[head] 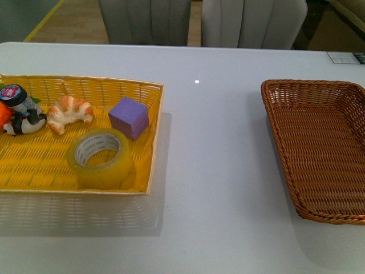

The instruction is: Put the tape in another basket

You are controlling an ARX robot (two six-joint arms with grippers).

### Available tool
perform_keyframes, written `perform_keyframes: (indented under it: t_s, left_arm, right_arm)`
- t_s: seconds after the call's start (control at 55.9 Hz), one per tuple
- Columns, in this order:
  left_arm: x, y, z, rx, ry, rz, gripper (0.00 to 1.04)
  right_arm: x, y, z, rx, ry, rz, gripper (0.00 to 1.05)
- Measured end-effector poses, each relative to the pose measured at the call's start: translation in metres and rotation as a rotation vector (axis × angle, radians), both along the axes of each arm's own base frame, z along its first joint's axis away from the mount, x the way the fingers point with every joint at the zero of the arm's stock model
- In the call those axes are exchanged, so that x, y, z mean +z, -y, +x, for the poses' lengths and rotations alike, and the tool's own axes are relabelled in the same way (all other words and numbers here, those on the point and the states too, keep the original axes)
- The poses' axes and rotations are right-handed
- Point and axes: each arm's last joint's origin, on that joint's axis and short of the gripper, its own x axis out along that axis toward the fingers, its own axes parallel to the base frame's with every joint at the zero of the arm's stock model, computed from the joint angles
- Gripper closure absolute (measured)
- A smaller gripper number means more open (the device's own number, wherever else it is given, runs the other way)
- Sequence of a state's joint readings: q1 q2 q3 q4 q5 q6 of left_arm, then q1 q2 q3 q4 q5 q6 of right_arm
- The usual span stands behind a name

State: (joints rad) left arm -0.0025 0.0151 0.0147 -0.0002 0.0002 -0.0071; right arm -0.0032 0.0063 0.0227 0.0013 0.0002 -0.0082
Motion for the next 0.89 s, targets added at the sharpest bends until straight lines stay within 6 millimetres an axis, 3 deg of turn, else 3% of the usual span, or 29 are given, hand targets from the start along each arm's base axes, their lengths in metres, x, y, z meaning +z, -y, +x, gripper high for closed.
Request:
perform_keyframes:
  t_s: [0.894]
  left_arm:
    - [0.0000, 0.0000, 0.0000, 0.000, 0.000, 0.000, 0.09]
  right_arm:
    - [0.0000, 0.0000, 0.0000, 0.000, 0.000, 0.000, 0.09]
